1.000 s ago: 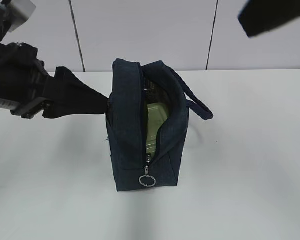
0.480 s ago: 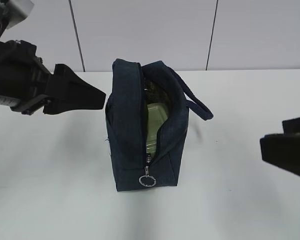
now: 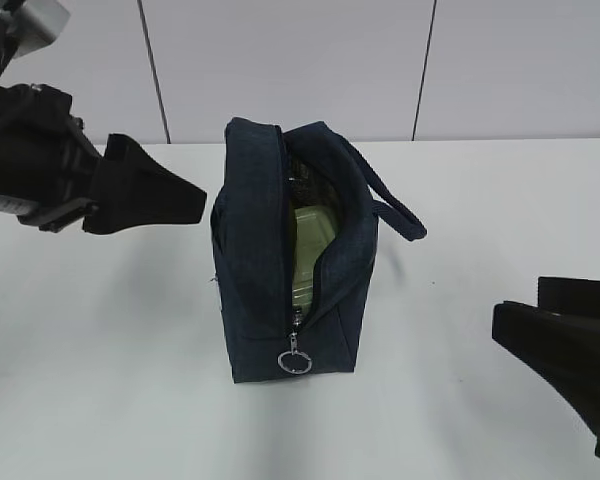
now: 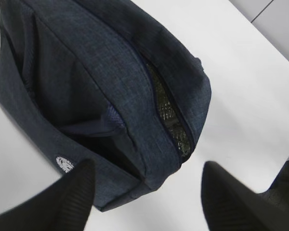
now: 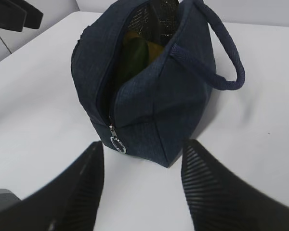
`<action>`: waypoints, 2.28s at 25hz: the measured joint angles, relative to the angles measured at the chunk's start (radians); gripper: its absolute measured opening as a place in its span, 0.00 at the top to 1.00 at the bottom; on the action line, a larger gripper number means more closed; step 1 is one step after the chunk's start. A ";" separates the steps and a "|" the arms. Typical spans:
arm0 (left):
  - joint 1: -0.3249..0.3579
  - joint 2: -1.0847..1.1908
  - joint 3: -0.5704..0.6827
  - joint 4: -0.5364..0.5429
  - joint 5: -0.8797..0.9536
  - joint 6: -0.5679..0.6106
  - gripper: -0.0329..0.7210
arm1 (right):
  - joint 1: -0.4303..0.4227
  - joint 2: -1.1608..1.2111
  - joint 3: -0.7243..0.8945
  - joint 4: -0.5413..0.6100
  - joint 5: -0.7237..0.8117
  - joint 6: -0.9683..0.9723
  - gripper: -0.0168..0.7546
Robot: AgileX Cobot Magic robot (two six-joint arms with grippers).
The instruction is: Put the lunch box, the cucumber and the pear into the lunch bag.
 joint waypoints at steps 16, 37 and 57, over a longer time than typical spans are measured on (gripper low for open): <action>-0.031 0.030 0.090 -0.019 -0.069 0.177 0.41 | 0.000 0.253 0.019 0.023 -0.146 0.000 0.45; -0.266 0.183 0.091 -0.187 -0.459 0.233 0.50 | 0.000 0.751 0.030 -0.340 -0.610 0.099 0.45; -0.266 0.183 0.091 -0.198 -0.454 0.232 0.95 | 0.000 1.000 -0.037 -0.495 -0.866 0.101 0.45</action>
